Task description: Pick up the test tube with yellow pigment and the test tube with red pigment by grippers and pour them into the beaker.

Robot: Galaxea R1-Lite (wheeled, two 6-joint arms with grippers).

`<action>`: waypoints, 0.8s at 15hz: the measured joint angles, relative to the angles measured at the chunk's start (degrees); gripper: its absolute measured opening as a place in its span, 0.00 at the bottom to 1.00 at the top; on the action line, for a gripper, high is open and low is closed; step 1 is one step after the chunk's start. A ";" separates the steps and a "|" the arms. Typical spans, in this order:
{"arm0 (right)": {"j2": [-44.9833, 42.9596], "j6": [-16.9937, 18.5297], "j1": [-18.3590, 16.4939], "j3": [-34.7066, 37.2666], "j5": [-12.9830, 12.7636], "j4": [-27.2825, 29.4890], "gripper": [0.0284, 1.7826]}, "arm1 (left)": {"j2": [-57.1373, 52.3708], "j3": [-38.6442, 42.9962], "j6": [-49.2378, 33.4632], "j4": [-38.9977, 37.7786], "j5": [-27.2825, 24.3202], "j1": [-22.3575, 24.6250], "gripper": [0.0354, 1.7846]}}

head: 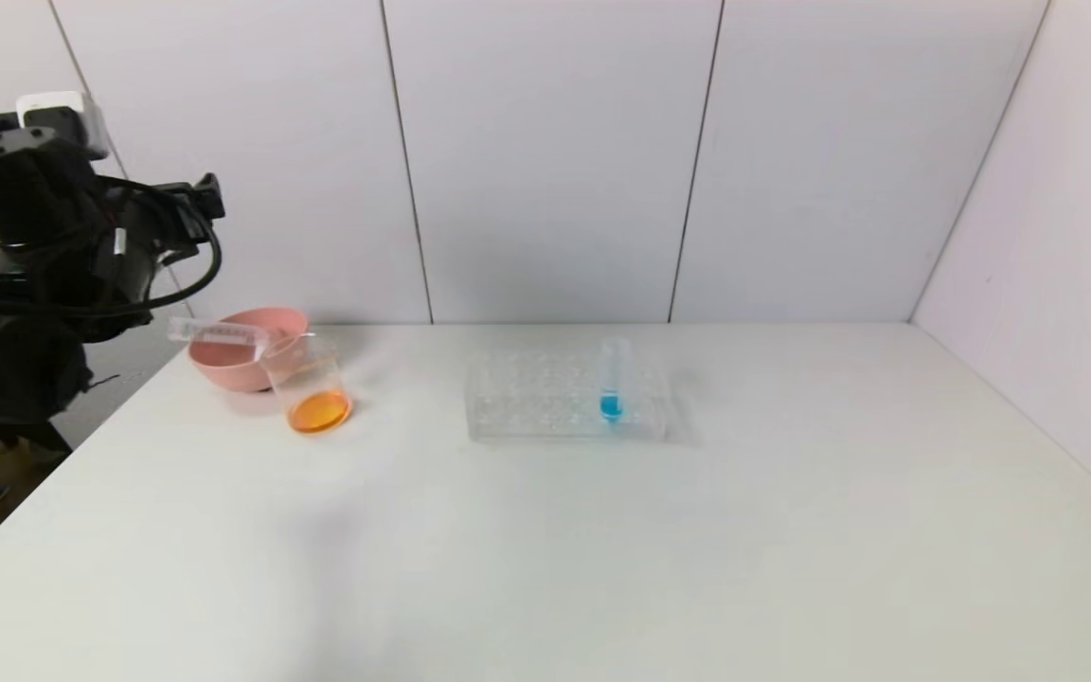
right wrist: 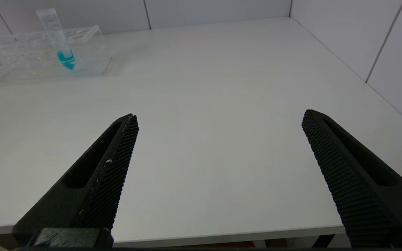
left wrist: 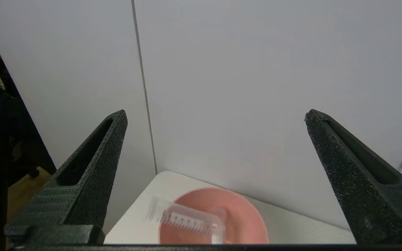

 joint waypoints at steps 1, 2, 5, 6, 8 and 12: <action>0.00 0.00 0.00 0.00 -0.02 0.00 0.96 | -4.33 2.68 0.02 2.27 -1.79 -0.23 0.99; 0.00 0.01 0.00 0.00 -0.02 0.00 0.96 | -9.42 5.60 -0.04 5.13 -4.11 -0.48 0.99; 0.00 0.01 0.00 0.00 -0.02 0.00 0.96 | -25.09 12.00 -0.15 15.76 -10.28 -0.82 0.99; 0.00 0.00 0.00 0.00 -0.02 0.00 0.96 | -30.07 13.24 -0.12 19.65 -11.54 -0.85 0.99; 0.00 0.01 0.00 0.00 0.00 0.00 0.96 | -39.95 14.88 -0.09 28.01 -14.08 -0.96 0.99; 0.00 0.00 0.00 0.00 -0.02 0.00 0.96 | -56.94 16.60 -0.01 45.01 -18.93 -1.04 0.99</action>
